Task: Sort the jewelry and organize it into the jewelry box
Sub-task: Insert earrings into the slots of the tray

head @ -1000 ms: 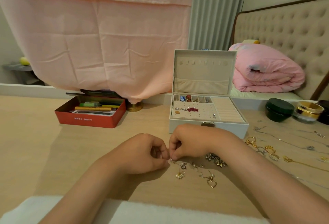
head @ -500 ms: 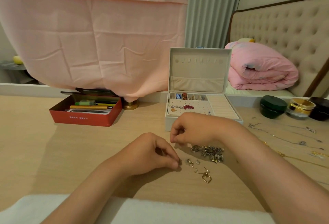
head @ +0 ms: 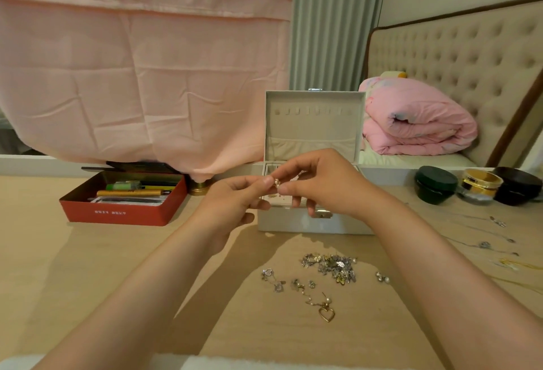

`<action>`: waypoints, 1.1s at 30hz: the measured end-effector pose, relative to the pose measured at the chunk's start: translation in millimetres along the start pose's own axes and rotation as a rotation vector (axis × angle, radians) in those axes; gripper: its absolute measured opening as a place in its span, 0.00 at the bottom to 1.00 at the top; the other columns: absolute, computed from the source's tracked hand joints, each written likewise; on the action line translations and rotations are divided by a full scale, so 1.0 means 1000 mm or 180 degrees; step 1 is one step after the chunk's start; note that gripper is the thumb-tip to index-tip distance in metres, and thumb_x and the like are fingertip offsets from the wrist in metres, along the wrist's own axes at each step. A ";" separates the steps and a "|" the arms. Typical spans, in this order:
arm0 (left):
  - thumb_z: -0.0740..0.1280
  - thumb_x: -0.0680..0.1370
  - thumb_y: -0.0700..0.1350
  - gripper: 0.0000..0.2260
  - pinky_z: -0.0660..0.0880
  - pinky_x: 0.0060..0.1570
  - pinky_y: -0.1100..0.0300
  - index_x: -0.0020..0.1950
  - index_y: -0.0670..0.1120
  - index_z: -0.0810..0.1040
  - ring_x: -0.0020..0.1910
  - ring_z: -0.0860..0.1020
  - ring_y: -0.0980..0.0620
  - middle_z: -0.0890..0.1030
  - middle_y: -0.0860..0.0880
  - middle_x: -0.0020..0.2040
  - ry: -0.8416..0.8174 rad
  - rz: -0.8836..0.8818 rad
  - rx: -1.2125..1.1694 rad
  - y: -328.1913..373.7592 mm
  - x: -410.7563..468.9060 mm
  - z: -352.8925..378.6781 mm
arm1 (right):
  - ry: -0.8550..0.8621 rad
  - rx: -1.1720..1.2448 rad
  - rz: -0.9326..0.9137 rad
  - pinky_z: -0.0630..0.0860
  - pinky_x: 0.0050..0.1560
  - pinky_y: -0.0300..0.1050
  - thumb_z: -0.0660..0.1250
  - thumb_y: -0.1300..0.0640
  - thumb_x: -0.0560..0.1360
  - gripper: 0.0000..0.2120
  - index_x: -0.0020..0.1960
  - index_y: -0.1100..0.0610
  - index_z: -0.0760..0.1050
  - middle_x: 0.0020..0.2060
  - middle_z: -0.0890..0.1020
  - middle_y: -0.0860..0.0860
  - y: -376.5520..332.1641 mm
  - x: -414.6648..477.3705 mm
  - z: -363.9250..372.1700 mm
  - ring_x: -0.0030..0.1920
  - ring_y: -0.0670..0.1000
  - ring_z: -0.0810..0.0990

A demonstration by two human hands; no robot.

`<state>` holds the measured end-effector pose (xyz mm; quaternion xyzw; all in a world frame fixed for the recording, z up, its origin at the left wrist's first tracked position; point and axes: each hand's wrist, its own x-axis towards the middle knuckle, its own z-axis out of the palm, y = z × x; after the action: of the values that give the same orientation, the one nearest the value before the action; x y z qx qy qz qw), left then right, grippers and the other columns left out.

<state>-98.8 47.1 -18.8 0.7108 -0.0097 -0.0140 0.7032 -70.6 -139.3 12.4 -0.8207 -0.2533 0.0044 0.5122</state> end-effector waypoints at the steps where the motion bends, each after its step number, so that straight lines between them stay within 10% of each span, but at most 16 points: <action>1: 0.70 0.78 0.49 0.10 0.70 0.40 0.62 0.55 0.46 0.84 0.39 0.79 0.58 0.85 0.55 0.42 -0.0136 -0.0019 -0.0078 0.001 0.006 0.001 | 0.0095 0.0095 -0.0004 0.79 0.28 0.49 0.75 0.66 0.73 0.09 0.49 0.53 0.85 0.37 0.86 0.48 0.002 0.001 -0.002 0.32 0.53 0.82; 11: 0.68 0.80 0.48 0.07 0.71 0.38 0.63 0.53 0.48 0.83 0.37 0.78 0.56 0.84 0.52 0.43 -0.0687 0.0160 0.0229 0.005 0.053 0.015 | 0.0706 0.0176 -0.0057 0.77 0.28 0.46 0.76 0.64 0.73 0.10 0.47 0.50 0.85 0.37 0.86 0.51 0.023 0.009 -0.014 0.30 0.50 0.80; 18: 0.70 0.78 0.46 0.04 0.72 0.39 0.65 0.45 0.53 0.84 0.34 0.75 0.61 0.83 0.54 0.41 0.0201 0.1038 0.1211 0.003 0.081 -0.005 | 0.1084 0.0113 0.0210 0.80 0.31 0.48 0.77 0.60 0.73 0.08 0.46 0.47 0.85 0.36 0.86 0.52 0.035 0.030 -0.016 0.34 0.53 0.83; 23: 0.70 0.78 0.46 0.04 0.74 0.42 0.59 0.45 0.56 0.82 0.38 0.76 0.57 0.82 0.56 0.43 0.0469 0.0904 0.1643 -0.018 0.095 -0.028 | 0.0743 -0.0099 0.0350 0.73 0.27 0.34 0.75 0.63 0.74 0.07 0.51 0.56 0.85 0.34 0.86 0.48 0.035 0.063 -0.009 0.28 0.50 0.82; 28: 0.70 0.77 0.47 0.02 0.70 0.31 0.73 0.46 0.54 0.83 0.33 0.77 0.66 0.83 0.55 0.42 0.0299 0.0797 0.1468 -0.032 0.094 -0.022 | 0.0252 -0.0843 0.0387 0.76 0.37 0.37 0.77 0.61 0.73 0.07 0.49 0.53 0.87 0.36 0.86 0.46 0.042 0.090 -0.003 0.29 0.39 0.78; 33: 0.69 0.77 0.48 0.05 0.81 0.50 0.48 0.50 0.57 0.82 0.44 0.83 0.55 0.82 0.58 0.45 0.0320 0.0716 0.1578 -0.039 0.099 -0.025 | -0.0175 -0.1329 0.0476 0.73 0.41 0.29 0.77 0.59 0.73 0.07 0.50 0.51 0.87 0.37 0.85 0.42 0.046 0.096 0.000 0.36 0.35 0.80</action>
<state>0.9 69.7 -57.9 0.8554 -0.0569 0.1023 0.5045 32.0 -115.4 -2.2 -0.9249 -0.2011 0.0122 0.3224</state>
